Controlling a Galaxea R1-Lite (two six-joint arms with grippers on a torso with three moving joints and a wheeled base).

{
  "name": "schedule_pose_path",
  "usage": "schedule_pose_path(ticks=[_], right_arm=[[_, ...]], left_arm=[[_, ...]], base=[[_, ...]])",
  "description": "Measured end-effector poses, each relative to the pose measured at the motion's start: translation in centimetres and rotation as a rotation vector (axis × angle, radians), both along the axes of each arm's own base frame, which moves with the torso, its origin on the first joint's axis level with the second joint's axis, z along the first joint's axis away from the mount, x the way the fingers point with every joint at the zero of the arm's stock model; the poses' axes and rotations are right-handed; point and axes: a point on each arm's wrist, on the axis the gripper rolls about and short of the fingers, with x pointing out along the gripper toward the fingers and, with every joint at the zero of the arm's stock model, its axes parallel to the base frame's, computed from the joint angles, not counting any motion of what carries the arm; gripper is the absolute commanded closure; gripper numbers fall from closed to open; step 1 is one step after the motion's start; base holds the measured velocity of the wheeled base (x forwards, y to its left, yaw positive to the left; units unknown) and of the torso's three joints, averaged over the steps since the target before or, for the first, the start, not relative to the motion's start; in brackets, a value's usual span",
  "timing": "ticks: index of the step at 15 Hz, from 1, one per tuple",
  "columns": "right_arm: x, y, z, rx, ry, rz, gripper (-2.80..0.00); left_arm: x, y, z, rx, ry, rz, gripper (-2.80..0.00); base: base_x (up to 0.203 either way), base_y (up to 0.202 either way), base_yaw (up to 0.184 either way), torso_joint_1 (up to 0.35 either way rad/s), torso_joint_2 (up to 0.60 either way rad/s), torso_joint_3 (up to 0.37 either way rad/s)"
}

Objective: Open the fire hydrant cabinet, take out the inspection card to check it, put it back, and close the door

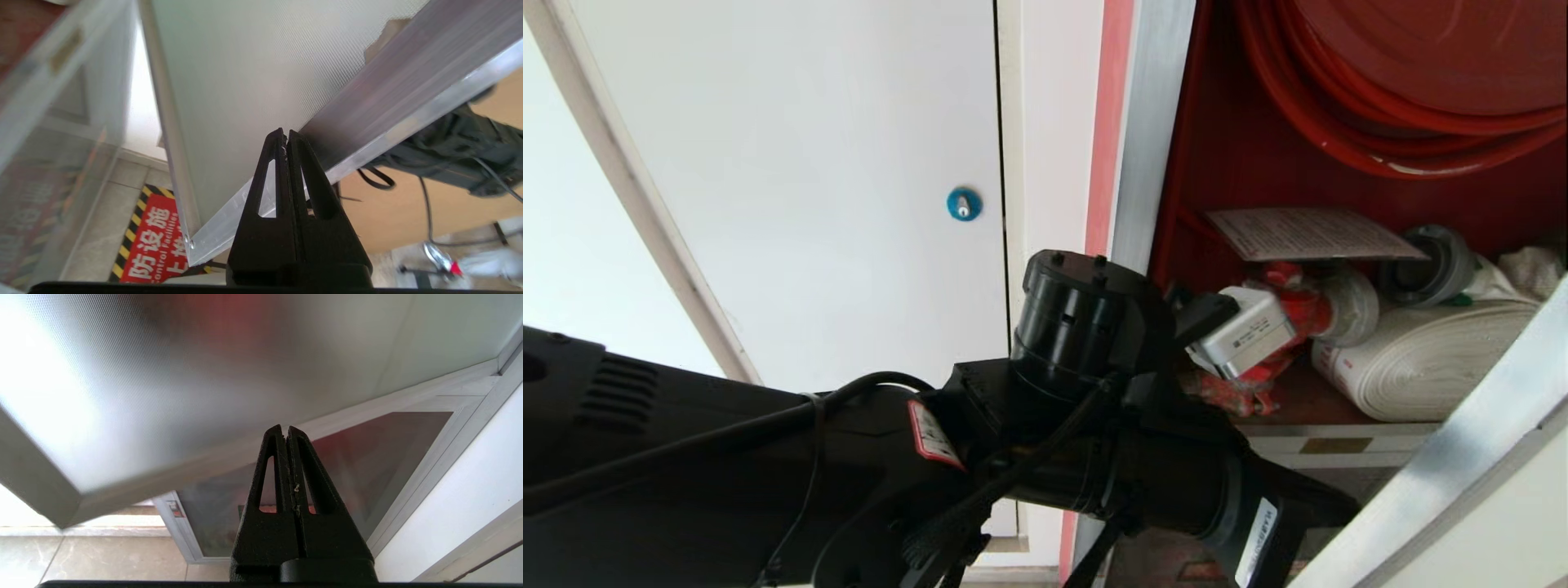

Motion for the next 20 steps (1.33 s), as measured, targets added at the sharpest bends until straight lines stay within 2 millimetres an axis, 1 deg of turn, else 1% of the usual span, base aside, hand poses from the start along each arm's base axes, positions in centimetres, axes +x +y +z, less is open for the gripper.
schedule_pose_path(ticks=[13, 20], right_arm=[[0.0, 0.0, 0.0, -0.001, 0.000, 0.000, 0.00], [0.0, 0.0, 0.0, -0.002, 0.000, 0.001, 0.00]], left_arm=[[-4.2, -1.9, -0.4, 0.013, 0.003, -0.115, 0.00], [-5.1, -2.2, -0.3, 0.012, 0.003, -0.139, 0.00]], base=[[0.000, 0.000, 0.000, 0.000, 0.00, 0.000], [0.000, 0.000, 0.000, 0.000, 0.00, 0.000]])
